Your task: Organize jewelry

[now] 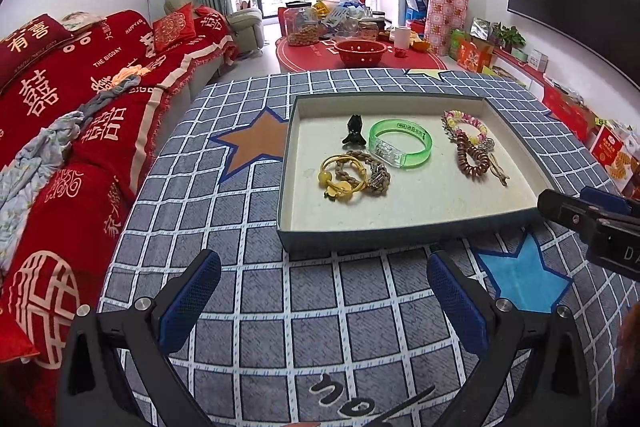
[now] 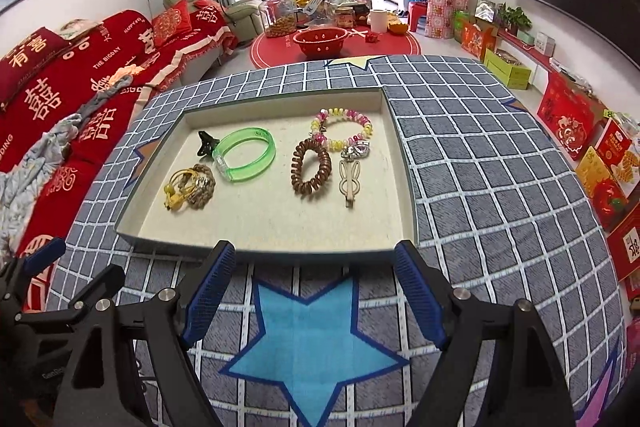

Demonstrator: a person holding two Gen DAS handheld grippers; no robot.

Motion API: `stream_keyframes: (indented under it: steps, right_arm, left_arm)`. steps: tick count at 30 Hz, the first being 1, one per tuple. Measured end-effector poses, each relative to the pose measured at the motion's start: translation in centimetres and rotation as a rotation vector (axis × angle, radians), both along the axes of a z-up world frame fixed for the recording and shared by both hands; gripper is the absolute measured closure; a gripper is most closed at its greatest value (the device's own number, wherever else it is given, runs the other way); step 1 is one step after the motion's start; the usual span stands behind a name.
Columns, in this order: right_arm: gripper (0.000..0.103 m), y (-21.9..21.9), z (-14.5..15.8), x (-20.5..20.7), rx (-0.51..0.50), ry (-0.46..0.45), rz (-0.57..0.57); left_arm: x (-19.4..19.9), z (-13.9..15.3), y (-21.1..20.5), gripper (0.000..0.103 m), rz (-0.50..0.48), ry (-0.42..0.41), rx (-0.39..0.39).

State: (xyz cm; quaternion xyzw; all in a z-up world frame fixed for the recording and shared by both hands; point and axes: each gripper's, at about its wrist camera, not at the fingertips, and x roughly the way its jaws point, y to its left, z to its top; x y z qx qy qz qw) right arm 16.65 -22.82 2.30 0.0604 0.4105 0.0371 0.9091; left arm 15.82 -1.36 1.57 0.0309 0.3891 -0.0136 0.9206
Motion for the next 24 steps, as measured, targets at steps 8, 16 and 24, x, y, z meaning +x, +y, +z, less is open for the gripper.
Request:
stream_keyframes:
  steps: [8, 16, 24]
  right_arm:
    - [0.020, -0.1, -0.4, -2.7, -0.009, -0.045, -0.014]
    - [0.019, 0.0, -0.6, -4.5, -0.027, -0.089, -0.026]
    - [0.020, 0.8, -0.1, -5.6, -0.059, -0.135, -0.015]
  left_arm:
    - [-2.1, 0.0, 0.2, 0.000, 0.017, -0.051, -0.017]
    - [-3.3, -0.4, 0.1, 0.000, 0.027, -0.063, -0.025]
    - [-4.0, -0.5, 0.1, 0.000, 0.033, -0.074, -0.016]
